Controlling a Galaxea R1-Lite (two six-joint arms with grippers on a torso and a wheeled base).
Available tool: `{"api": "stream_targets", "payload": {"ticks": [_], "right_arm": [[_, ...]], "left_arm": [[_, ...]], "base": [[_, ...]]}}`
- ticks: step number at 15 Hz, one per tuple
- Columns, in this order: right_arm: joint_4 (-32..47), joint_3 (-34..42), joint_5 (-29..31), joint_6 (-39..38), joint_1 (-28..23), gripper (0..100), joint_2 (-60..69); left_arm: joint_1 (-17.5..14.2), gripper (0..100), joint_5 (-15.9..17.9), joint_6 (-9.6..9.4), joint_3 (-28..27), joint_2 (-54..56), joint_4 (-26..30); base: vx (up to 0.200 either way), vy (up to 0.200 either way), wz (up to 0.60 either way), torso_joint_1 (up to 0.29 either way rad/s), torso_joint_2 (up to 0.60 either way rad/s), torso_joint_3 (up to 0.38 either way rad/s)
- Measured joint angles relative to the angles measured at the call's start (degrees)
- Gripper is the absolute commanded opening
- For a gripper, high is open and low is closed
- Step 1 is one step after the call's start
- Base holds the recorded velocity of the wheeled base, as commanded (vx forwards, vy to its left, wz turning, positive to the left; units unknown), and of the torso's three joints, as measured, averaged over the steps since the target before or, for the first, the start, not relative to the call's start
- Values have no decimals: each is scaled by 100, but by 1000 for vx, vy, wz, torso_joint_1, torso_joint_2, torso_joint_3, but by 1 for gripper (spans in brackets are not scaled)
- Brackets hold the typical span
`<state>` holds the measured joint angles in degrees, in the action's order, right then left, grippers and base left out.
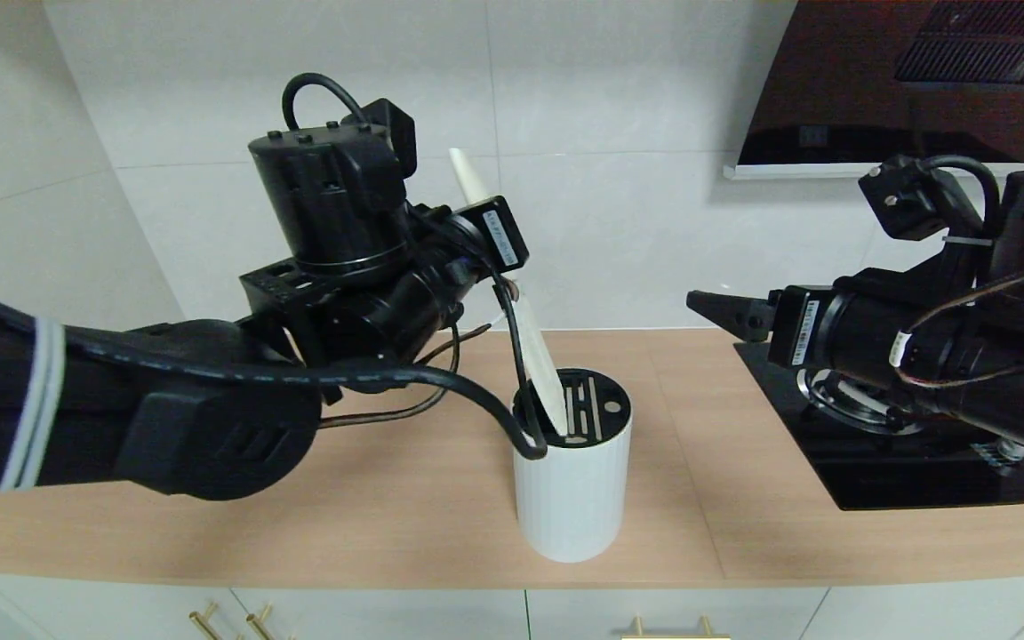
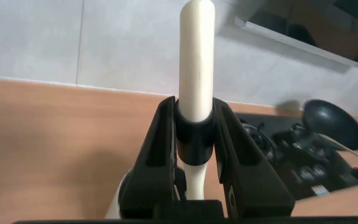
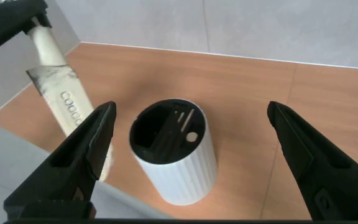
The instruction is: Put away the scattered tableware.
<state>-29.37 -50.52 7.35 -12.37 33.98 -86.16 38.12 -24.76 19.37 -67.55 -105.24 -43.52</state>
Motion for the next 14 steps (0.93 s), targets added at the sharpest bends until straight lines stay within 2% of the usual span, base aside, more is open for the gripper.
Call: {"api": "stream_targets", "payload": {"ticks": [2,3,4,7,14], "right_arm": [[-5,-2,1,9,-10,100,-60],[-9,-2,1,9,-13,100,-74],[-7,-2,6,9,-13,100,-85],[-13,0,11,110,-18,100,-105],[-13,27,11,121,-16,100,-116]], "left_arm": [[29,0,-417,-561,21,-269,-681],[66,0,-510,-820,90,-368,-939],[110,0,-542,-963,167,-432,-1059],[226,0,-685,-1086,258,-578,-1198],[254,0,-764,-1081,211,-744,-1204]], "base": [[0,0,0,0,0,0],[0,0,0,0,0,0],[0,0,0,0,0,0],[0,0,0,0,0,0],[0,0,0,0,0,0]]}}
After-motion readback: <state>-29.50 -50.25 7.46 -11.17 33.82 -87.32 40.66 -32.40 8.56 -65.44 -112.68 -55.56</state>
